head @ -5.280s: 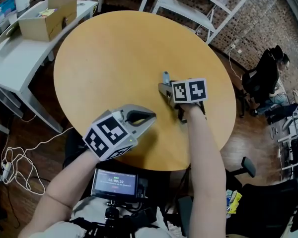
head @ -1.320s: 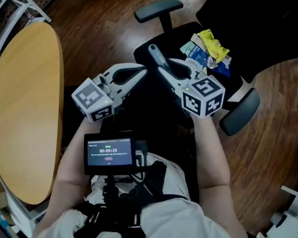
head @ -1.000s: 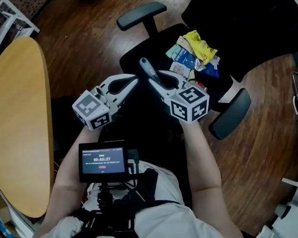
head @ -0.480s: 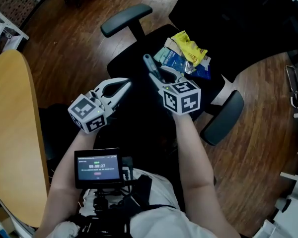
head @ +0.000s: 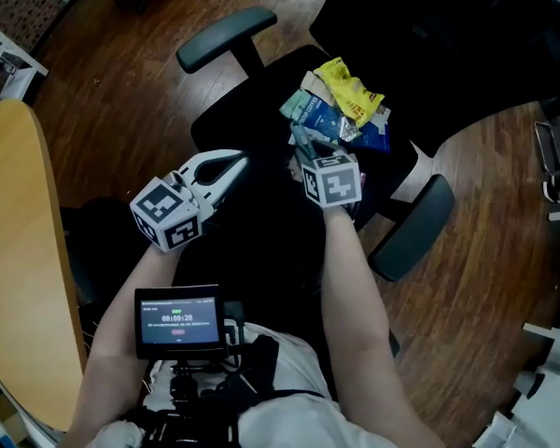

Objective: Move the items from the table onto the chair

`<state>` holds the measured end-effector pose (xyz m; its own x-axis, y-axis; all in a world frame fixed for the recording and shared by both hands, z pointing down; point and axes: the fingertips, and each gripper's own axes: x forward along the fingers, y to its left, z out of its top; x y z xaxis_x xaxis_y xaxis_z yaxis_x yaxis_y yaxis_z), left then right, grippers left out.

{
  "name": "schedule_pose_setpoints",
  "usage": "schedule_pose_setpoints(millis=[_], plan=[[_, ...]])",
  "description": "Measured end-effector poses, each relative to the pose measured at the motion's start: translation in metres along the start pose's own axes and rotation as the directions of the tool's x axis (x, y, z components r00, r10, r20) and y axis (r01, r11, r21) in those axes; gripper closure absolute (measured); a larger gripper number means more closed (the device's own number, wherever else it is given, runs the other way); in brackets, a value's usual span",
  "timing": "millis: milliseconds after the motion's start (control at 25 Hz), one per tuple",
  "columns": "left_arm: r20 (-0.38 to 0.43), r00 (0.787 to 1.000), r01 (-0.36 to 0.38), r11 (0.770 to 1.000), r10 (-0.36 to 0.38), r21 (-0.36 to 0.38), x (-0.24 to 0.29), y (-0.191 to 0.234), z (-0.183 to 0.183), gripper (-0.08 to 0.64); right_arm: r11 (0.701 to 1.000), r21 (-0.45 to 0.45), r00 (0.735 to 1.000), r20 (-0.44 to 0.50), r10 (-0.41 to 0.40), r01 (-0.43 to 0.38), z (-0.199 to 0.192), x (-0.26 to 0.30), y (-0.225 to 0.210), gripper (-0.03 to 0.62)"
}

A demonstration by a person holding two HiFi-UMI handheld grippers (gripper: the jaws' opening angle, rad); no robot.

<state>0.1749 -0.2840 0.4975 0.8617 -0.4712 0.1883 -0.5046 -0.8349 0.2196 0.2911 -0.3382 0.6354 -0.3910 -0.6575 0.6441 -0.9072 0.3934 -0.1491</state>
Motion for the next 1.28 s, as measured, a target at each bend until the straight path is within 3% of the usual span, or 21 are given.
schedule_pose_setpoints(millis=[200,360,440,560,680,800,880,920,1120,1280], plan=[[-0.016,1.0,0.005,1.0,-0.005,-0.008,0.0,-0.002,-0.006,0.551,0.994,-0.1,0.993,-0.113,0.036,-0.047,-0.021,0.02,0.022,0.449],[-0.02,1.0,0.002,1.0,-0.003,-0.019,-0.001,-0.004,-0.01,0.551,0.987,-0.161,0.991,-0.132,0.0,-0.021,-0.024,0.025,0.021,0.423],[-0.024,1.0,0.0,1.0,0.0,-0.016,-0.001,-0.004,-0.01,0.551,0.986,-0.169,0.993,-0.119,-0.007,-0.013,-0.02,0.024,0.02,0.387],[-0.023,1.0,-0.009,1.0,0.009,-0.02,-0.004,-0.004,-0.01,0.551,0.987,-0.164,0.999,-0.051,-0.003,-0.005,-0.004,0.02,0.021,0.387],[-0.021,0.999,-0.025,0.999,0.024,-0.023,-0.008,-0.001,-0.008,0.551,0.99,-0.122,0.995,0.061,0.08,-0.072,0.019,0.012,0.031,0.387],[-0.021,0.999,-0.033,0.999,0.032,-0.011,-0.009,0.0,-0.005,0.551,0.967,-0.116,0.951,0.19,0.245,-0.226,0.052,-0.007,0.055,0.402],[-0.023,0.999,-0.036,0.999,0.035,-0.007,-0.011,0.0,-0.003,0.551,0.952,-0.126,0.918,0.258,0.302,-0.278,0.069,-0.02,0.067,0.548],[-0.024,0.999,-0.038,0.999,0.038,-0.003,-0.011,-0.001,-0.001,0.551,0.945,-0.135,0.905,0.277,0.324,-0.298,0.074,-0.025,0.073,0.581],[-0.037,0.996,-0.083,0.997,0.083,0.001,-0.026,0.003,0.01,0.551,0.902,-0.191,0.844,0.321,0.43,-0.387,0.089,-0.042,0.106,0.588],[0.002,0.993,-0.121,0.993,0.121,-0.012,-0.046,-0.002,0.033,0.551,0.886,-0.173,0.787,0.409,0.462,-0.43,0.103,-0.065,0.115,0.588]])
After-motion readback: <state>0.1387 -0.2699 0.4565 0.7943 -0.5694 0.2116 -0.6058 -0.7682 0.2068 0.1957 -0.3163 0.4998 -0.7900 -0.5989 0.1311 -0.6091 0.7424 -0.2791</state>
